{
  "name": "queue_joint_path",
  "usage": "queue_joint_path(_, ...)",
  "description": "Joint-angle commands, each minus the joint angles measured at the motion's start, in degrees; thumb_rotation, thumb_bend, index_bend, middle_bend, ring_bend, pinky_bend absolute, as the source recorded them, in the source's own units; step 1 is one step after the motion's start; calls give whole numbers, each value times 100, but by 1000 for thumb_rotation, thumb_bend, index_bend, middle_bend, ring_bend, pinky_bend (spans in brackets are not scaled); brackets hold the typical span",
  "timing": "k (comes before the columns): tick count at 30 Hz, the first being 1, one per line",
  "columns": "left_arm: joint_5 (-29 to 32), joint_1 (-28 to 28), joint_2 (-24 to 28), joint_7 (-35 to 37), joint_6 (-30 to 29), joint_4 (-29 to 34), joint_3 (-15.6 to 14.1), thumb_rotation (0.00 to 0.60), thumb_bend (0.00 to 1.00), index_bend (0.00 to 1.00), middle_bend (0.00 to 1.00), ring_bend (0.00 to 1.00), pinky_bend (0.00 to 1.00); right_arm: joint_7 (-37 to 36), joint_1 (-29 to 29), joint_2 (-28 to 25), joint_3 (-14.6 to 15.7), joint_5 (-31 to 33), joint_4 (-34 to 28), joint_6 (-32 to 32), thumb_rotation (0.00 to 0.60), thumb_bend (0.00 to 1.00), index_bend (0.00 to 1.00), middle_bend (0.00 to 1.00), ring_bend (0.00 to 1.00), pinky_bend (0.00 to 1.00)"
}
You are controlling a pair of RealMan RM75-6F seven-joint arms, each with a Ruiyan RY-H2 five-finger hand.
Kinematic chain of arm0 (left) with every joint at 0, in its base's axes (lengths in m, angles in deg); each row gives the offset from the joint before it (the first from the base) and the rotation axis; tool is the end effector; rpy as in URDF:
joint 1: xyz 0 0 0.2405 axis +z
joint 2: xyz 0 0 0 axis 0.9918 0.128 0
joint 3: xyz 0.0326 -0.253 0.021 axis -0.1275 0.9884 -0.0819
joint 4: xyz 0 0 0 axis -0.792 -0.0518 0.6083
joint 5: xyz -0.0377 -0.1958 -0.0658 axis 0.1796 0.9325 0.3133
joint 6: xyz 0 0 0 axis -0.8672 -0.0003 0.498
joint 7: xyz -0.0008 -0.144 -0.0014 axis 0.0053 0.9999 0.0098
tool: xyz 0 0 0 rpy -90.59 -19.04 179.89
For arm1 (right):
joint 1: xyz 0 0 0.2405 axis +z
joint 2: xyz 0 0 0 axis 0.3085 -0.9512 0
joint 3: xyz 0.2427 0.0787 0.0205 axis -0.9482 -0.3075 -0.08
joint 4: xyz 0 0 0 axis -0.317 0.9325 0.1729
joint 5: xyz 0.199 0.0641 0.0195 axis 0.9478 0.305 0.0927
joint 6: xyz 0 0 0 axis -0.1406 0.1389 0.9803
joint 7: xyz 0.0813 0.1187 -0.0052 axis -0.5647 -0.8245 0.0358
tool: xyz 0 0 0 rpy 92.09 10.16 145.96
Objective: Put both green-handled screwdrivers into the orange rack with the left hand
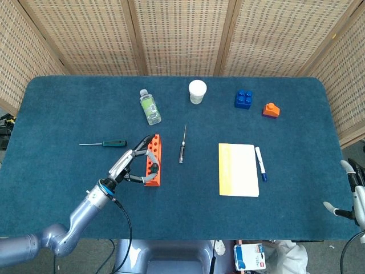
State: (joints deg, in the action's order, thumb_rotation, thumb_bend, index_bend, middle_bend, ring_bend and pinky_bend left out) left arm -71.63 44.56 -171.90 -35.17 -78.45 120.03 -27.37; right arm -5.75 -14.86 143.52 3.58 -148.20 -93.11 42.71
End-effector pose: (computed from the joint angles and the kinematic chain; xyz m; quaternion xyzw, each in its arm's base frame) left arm -0.1225 0.3109 -0.0037 -0.5018 -0.6572 -0.5548 0.0920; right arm -0.3335 -0.1828 0.1988 0.5334 -0.4360 0.3766 0.6193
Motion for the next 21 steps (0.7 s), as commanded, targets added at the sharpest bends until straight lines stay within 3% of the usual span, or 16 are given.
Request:
queue_joint_path(1, -33, 21, -118, -125, -57, -111, -46, 600, 369, 599, 0, 0, 0, -15, 6, -8, -2, 14, 2, -22, 600, 0, 0, 0, 0, 0)
queue_joint_path(21, -92, 95, -446, -340, -68, -594, -193, 600, 369, 598, 0, 0, 0, -120, 22, -56, 4, 31, 6, -89, 600, 0, 0, 0, 0, 0)
